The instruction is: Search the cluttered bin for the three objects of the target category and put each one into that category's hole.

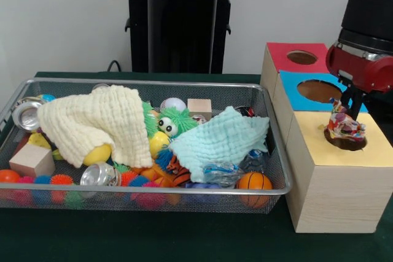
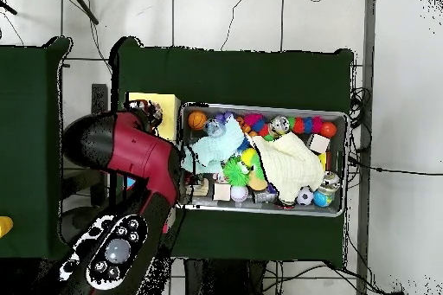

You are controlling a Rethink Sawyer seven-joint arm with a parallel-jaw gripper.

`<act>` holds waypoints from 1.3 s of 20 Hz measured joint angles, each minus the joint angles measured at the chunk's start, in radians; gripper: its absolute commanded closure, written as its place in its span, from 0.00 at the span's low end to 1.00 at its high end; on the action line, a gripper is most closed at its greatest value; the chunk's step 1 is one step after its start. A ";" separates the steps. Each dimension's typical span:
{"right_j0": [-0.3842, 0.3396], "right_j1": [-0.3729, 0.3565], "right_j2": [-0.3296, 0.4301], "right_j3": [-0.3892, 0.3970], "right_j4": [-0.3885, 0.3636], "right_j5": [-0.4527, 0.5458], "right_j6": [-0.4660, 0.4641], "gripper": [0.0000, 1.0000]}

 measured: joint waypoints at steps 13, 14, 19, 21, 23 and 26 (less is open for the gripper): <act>0.002 0.001 0.005 0.068 0.106 -0.012 0.002 1.00; 0.002 0.002 0.005 0.072 0.108 -0.012 0.002 1.00; 0.007 0.006 -0.001 0.075 0.112 -0.013 0.003 1.00; 0.010 0.011 -0.005 0.072 0.111 -0.013 0.003 1.00; 0.013 0.017 -0.011 0.066 0.110 -0.012 0.003 1.00; 0.018 0.026 -0.022 0.059 0.110 -0.004 0.003 1.00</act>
